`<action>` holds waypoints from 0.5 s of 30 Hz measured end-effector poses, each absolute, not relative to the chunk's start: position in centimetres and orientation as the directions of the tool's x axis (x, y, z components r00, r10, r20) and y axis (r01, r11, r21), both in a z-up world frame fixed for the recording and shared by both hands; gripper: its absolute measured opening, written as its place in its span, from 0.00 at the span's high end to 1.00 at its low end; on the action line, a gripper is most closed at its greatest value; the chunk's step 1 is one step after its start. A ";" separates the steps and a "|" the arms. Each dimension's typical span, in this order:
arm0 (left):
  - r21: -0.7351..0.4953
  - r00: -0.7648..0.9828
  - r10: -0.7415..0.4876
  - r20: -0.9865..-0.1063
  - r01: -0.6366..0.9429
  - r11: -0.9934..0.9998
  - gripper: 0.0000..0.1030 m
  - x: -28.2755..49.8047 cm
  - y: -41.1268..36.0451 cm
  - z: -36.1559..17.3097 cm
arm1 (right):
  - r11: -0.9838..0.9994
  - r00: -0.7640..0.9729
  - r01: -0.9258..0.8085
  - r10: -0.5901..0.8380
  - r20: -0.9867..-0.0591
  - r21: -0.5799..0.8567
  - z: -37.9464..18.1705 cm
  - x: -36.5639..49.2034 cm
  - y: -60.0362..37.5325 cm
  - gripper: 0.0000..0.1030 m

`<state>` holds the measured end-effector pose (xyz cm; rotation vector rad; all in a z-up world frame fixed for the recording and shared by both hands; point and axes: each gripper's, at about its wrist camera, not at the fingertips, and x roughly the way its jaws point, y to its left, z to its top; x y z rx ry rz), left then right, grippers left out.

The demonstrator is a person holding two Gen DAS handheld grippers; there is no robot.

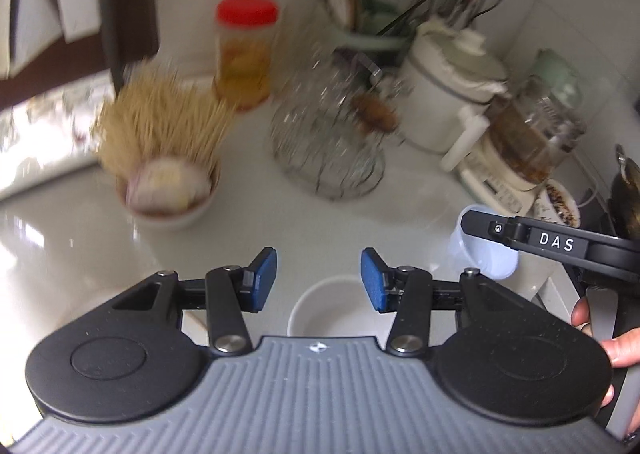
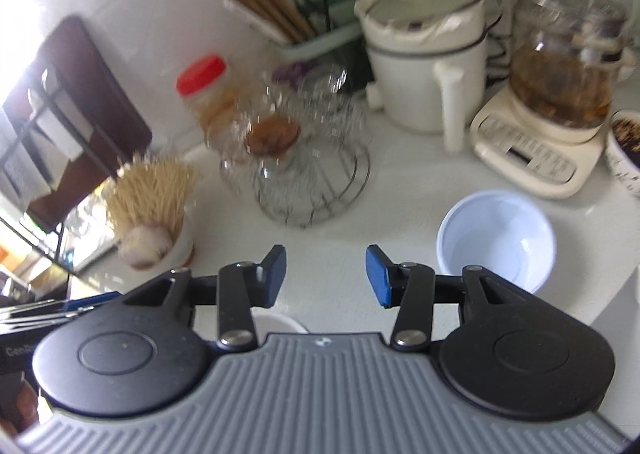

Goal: Organize plates and bowls
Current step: 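Move both grippers toward the small light-blue bowl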

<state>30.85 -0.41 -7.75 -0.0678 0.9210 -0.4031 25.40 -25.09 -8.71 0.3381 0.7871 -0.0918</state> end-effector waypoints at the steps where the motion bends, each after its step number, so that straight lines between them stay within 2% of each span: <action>1: -0.222 0.545 -0.374 -0.750 0.325 0.919 0.49 30.8 -0.4 -7.3 | 0.942 0.716 0.208 0.036 -0.697 0.262 -8.2 25.1 -25.0 0.54; 9: -0.203 0.551 -0.445 -0.706 0.445 0.872 0.49 29.6 -0.1 -6.0 | 0.939 0.762 0.251 -0.042 -0.646 0.234 -6.3 22.3 -22.9 0.54; 15: -0.214 0.526 -0.465 -0.712 0.469 0.857 0.49 29.8 1.1 -7.4 | 0.926 0.742 0.305 -0.085 -0.665 0.222 -7.7 20.6 -21.7 0.54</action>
